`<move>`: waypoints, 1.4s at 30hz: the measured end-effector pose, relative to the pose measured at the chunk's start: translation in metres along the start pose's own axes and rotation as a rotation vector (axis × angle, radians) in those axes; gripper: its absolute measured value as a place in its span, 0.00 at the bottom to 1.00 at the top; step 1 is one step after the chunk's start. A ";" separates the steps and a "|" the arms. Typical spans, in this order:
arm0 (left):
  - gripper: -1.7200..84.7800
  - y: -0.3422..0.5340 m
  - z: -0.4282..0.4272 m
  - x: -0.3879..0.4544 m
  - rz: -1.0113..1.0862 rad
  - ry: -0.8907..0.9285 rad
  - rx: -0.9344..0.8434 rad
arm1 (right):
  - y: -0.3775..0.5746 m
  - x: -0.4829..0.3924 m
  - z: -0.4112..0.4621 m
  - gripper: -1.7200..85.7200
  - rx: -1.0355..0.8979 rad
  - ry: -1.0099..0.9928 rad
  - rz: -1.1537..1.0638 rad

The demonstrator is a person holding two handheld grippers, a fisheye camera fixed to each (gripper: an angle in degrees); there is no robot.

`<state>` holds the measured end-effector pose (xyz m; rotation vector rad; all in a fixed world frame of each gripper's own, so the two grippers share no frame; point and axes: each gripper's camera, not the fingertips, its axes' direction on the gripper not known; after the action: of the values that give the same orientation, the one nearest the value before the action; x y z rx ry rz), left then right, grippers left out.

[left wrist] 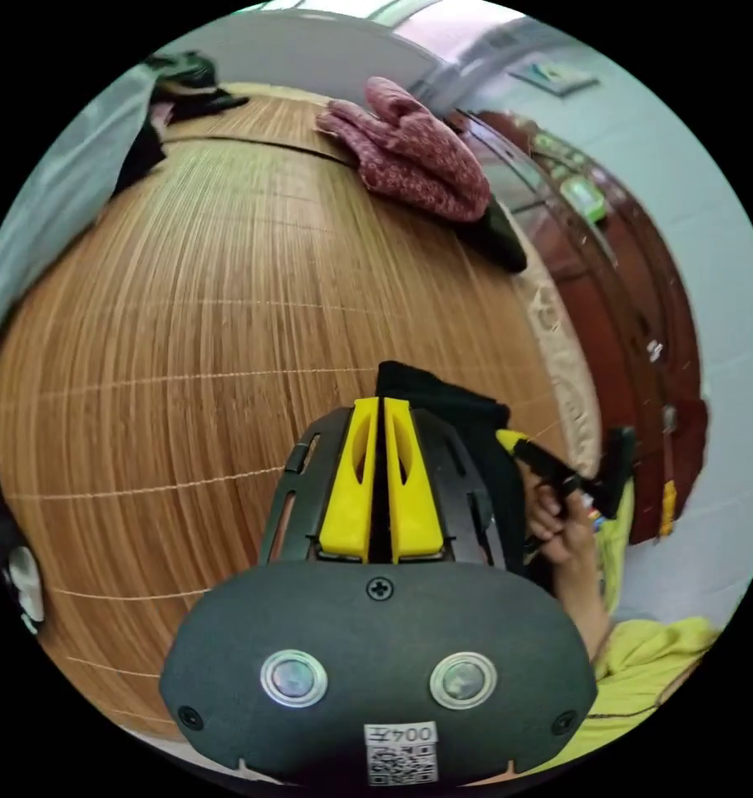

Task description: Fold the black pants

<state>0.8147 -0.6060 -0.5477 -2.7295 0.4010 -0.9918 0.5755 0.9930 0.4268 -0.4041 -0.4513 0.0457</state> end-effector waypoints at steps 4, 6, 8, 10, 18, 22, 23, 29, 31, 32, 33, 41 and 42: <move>0.02 0.021 -0.040 -0.041 -0.207 0.170 0.150 | 0.008 0.009 -0.013 0.10 0.092 -0.099 0.067; 0.02 0.033 -0.058 -0.034 -0.149 0.093 0.155 | 0.011 0.007 -0.023 0.10 0.136 -0.103 0.051; 0.02 0.058 -0.071 -0.004 0.014 0.015 0.138 | 0.013 0.001 -0.030 0.10 0.133 -0.114 0.006; 0.02 0.084 -0.072 0.023 0.158 0.008 0.118 | 0.021 -0.013 -0.033 0.09 0.089 -0.141 -0.073; 0.02 0.134 -0.042 0.010 0.046 -0.089 -0.054 | 0.080 -0.055 -0.027 0.06 -0.075 -0.036 -0.196; 0.02 0.160 -0.093 0.008 0.045 0.023 0.123 | 0.105 -0.047 -0.061 0.06 0.013 -0.108 -0.108; 0.02 0.172 -0.099 0.004 0.049 0.031 0.115 | 0.111 -0.045 -0.065 0.07 0.025 -0.129 -0.097; 0.03 0.256 -0.105 -0.030 -0.024 0.093 0.124 | 0.187 -0.047 -0.071 0.10 0.133 -0.254 0.006; 0.04 0.274 -0.105 -0.032 -0.005 0.068 0.128 | 0.196 -0.070 -0.070 0.09 0.147 -0.141 -0.106; 0.05 0.282 -0.105 -0.032 0.016 0.055 0.126 | 0.197 -0.077 -0.068 0.09 0.140 -0.098 -0.144; 0.05 0.285 -0.105 -0.033 0.019 0.052 0.123 | 0.199 -0.092 -0.062 0.09 0.107 0.000 -0.221; 0.09 0.301 -0.119 -0.044 0.029 0.051 0.154 | 0.214 -0.138 -0.023 0.15 -0.062 0.211 -0.329; 0.10 0.302 -0.119 -0.046 0.026 0.054 0.150 | 0.212 -0.142 -0.019 0.16 -0.080 0.246 -0.334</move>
<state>0.6488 -0.8875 -0.5714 -2.5627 0.3541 -1.0462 0.4657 1.1619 0.2697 -0.4025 -0.2732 -0.3435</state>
